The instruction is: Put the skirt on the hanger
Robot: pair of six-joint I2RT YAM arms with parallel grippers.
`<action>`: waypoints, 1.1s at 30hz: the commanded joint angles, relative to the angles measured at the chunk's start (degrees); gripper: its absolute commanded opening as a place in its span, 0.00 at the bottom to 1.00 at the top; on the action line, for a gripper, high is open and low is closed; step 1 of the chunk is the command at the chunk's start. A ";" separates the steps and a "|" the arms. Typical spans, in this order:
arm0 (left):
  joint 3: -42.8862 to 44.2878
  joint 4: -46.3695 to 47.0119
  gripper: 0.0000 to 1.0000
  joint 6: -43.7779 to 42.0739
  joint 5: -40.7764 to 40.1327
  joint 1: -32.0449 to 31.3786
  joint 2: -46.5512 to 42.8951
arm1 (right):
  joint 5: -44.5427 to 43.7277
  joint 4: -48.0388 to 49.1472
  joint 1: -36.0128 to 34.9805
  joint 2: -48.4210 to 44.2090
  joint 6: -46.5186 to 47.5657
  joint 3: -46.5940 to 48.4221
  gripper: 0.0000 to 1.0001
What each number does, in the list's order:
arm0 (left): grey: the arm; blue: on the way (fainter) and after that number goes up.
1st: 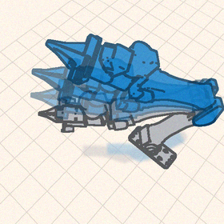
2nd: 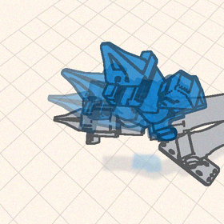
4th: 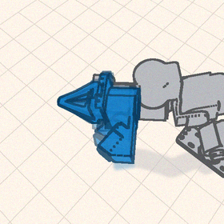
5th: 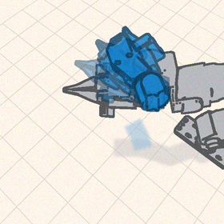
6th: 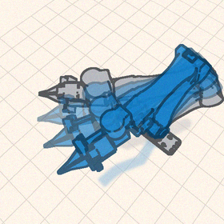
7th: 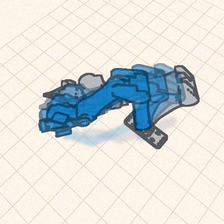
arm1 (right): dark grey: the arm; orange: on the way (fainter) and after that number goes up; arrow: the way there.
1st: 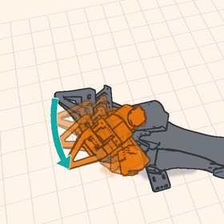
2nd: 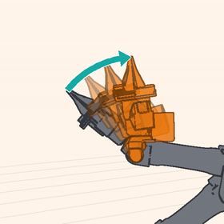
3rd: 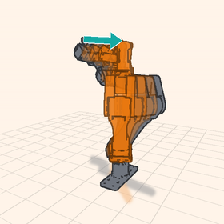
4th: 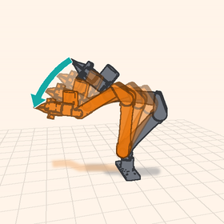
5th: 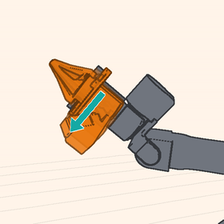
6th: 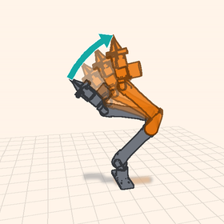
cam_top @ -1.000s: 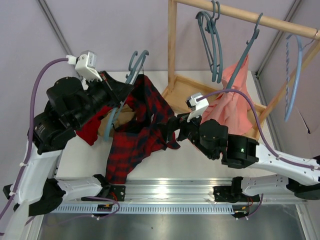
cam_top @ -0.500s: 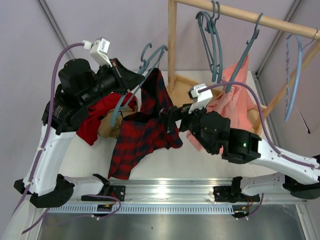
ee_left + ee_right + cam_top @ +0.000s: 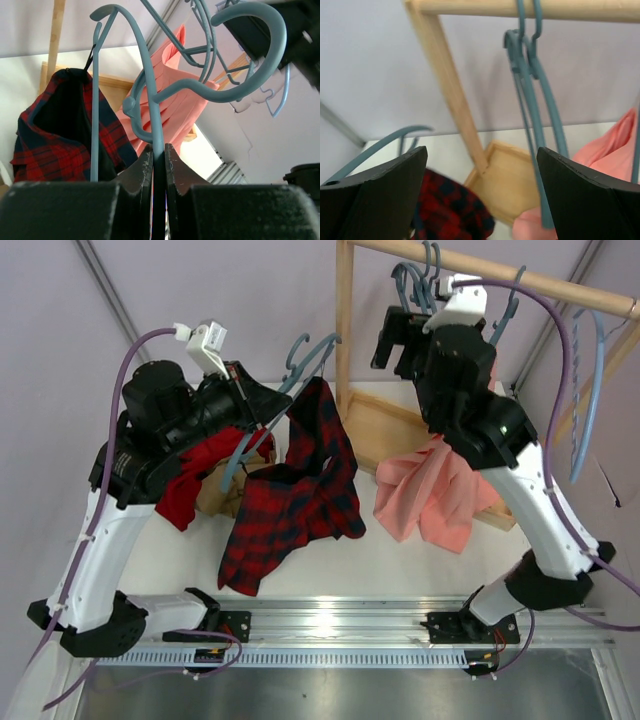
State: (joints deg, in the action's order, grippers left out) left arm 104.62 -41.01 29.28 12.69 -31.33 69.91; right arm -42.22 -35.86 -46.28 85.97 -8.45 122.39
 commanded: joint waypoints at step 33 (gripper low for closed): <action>-8.47 6.91 0.06 -4.41 5.86 5.05 -6.80 | -2.43 -0.62 11.92 17.56 20.75 17.62 0.97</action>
State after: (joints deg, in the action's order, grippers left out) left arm 95.96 -38.65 25.39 16.34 -27.00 63.44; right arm -42.54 -38.72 -34.59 103.72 8.71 140.14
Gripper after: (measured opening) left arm 0.142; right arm 0.977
